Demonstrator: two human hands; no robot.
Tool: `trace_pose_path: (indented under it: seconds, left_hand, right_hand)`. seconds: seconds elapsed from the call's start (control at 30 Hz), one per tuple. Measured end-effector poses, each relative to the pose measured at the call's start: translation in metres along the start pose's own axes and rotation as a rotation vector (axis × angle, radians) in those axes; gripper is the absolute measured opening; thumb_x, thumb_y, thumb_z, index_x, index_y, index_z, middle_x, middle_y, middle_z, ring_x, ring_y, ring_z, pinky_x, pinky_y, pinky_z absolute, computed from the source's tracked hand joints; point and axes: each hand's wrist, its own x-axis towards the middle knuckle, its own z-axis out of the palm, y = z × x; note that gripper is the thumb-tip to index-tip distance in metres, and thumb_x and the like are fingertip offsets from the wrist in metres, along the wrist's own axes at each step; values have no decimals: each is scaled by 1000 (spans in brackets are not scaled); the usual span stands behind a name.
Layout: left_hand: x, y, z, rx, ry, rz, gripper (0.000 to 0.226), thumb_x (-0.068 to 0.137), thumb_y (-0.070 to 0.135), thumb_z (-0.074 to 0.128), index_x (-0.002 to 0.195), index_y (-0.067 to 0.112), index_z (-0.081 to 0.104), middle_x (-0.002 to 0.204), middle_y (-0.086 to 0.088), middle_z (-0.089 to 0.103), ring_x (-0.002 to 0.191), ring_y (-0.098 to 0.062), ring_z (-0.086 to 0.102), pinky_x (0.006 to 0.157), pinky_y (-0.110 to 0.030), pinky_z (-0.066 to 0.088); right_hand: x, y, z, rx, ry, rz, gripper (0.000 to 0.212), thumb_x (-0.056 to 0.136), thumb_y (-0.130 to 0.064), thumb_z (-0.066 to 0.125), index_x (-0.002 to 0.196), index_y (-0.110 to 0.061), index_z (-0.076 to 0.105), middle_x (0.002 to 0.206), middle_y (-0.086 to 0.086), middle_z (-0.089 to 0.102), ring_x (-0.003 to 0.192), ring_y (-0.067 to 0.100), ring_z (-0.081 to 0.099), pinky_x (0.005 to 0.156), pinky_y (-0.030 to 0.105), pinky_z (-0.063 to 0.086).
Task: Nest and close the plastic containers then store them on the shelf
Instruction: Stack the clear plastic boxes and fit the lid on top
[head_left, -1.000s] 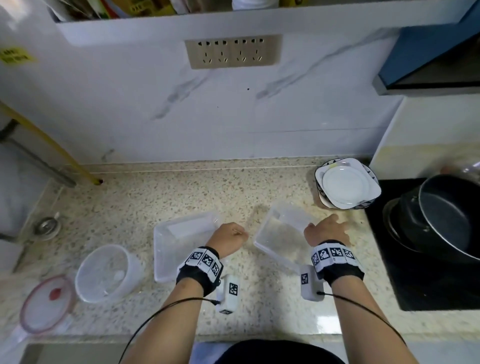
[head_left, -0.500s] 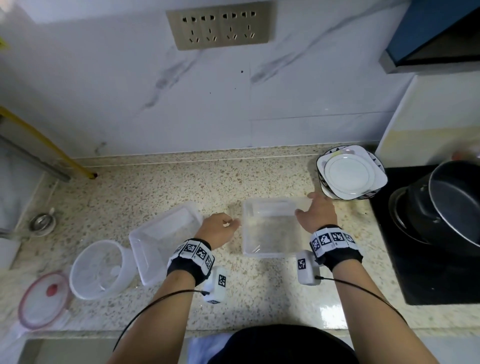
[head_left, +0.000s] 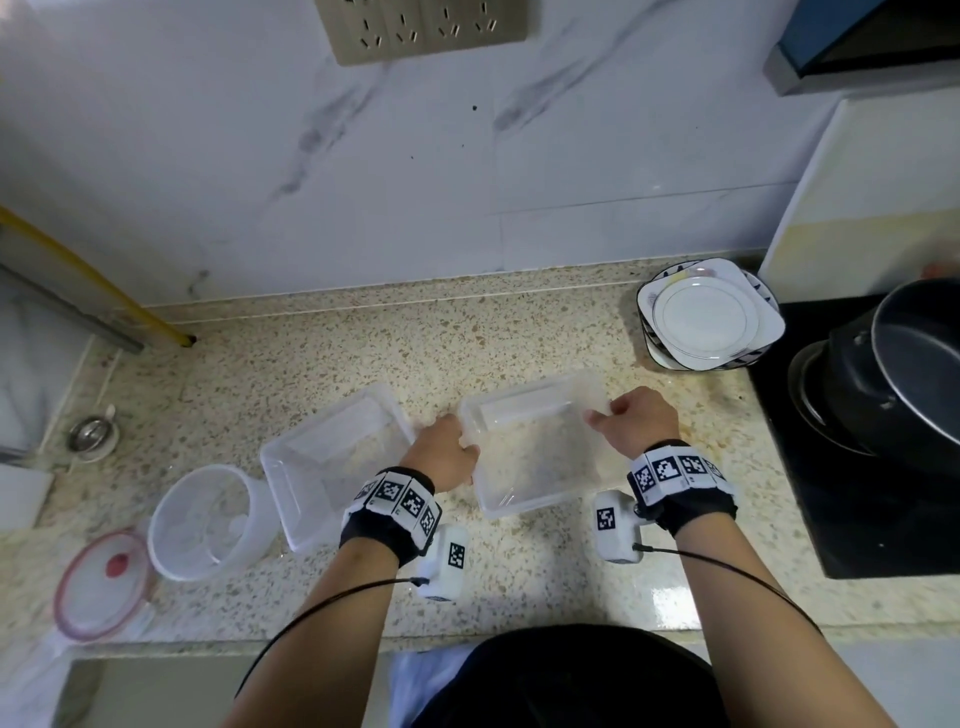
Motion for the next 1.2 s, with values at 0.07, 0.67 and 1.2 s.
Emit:
trace_pose_path:
  seconds: [0.07, 0.67, 1.2]
  left_hand:
    - [-5, 0, -2, 31, -18, -14, 37, 101, 26, 54, 132, 8, 48, 117, -12, 68, 95, -23, 73, 86, -37, 58]
    - [-4, 27, 32, 589, -116, 173, 161, 58, 63, 87, 151, 14, -34, 159, -13, -38, 148, -36, -30, 121, -62, -1]
    - [2, 9, 36, 665, 60, 267, 163, 41, 86, 72, 157, 20, -21, 166, -6, -14, 153, -29, -13, 122, -55, 15]
  right_hand:
    - [-2, 1, 4, -30, -20, 28, 41, 79, -41, 78, 57, -12, 59, 60, 5, 64, 53, 13, 54, 44, 22, 38]
    - [-9, 2, 29, 79, -150, -5, 36, 80, -43, 76, 67, -18, 54, 67, -2, 58, 63, 14, 55, 49, 22, 34]
    - [-13, -13, 22, -429, -67, -75, 62, 86, -65, 53, 61, -9, 42, 67, 6, 50, 49, 18, 42, 42, 23, 29]
